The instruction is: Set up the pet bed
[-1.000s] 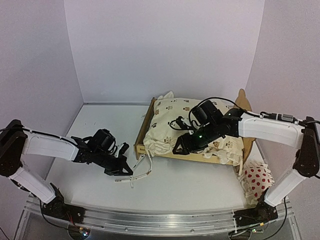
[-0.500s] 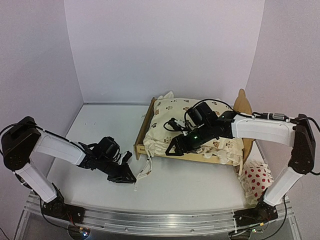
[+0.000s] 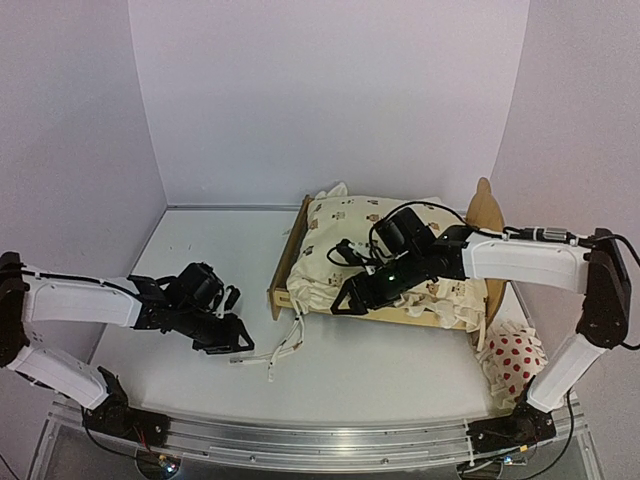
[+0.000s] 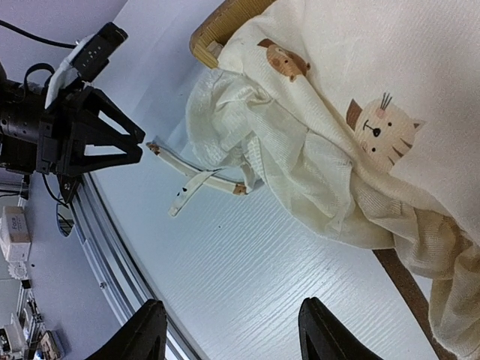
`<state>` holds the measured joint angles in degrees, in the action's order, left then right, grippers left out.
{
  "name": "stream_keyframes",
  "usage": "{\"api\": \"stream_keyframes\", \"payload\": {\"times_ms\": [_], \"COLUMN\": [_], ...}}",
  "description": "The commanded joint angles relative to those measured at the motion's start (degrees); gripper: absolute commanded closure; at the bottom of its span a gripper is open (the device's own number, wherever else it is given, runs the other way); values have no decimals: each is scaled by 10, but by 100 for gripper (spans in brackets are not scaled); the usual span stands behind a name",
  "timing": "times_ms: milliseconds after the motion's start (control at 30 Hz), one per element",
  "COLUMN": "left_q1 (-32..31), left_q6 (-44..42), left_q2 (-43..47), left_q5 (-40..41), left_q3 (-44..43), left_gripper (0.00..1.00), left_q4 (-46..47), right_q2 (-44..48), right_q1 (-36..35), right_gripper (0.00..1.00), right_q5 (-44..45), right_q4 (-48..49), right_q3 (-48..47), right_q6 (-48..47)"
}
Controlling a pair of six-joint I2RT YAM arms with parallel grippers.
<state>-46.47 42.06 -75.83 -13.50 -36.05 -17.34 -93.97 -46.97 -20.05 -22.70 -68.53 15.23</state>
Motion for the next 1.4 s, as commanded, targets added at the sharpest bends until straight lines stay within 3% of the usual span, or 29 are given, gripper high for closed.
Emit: {"api": "stream_keyframes", "payload": {"times_ms": [0,233,600,1000,1233,1367], "left_q1": [-2,-4,-7,-20,-34,-41], "left_q6": [14,16,-5,-32,-29,-27], "left_q2": [54,94,8,-58,-86,-97], "left_q5": [104,148,110,84,93,100], "left_q3": [-37,-33,-6,-11,-24,-31], "left_gripper": [60,59,60,60,69,80], "left_q4": [-117,-171,-91,-63,-61,-65], "right_q2": [12,-5,-93,-145,-155,-160], "right_q1": [-15,-59,-164,-181,-184,-184], "right_gripper": [39,39,39,39,39,39], "right_q5": [-3,13,116,127,121,117], "right_q4": [13,13,8,9,9,9], "right_q3": [4,-30,-110,-133,-134,-135], "right_q6": [-9,-11,1,32,34,34]}}
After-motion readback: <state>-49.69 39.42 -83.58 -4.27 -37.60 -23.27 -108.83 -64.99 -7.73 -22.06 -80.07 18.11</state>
